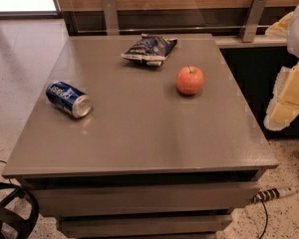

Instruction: Pick pepsi can

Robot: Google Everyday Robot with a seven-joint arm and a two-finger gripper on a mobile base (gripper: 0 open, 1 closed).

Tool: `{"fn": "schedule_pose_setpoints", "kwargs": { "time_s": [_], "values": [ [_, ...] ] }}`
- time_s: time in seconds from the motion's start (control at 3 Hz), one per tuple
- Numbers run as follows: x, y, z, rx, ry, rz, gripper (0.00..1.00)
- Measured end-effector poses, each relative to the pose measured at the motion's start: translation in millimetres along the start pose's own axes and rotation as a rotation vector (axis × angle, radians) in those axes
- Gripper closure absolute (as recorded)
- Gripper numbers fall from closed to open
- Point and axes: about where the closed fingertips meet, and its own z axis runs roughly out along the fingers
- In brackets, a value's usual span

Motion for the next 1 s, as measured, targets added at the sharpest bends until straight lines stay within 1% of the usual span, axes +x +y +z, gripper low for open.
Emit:
{"fn": "schedule_pose_setpoints", "kwargs": {
  "time_s": [0.33, 0.67, 1.0],
  "values": [
    [-1.3, -0.6, 0.5, -0.004, 0.001, 0.003, 0.00],
    [-28.3, -12.0, 8.8, -0.073, 0.024, 0.049, 0.00],
    [-81.4, -24.2, 20.0, -0.094, 0.037, 0.089, 0.00]
  ]
}}
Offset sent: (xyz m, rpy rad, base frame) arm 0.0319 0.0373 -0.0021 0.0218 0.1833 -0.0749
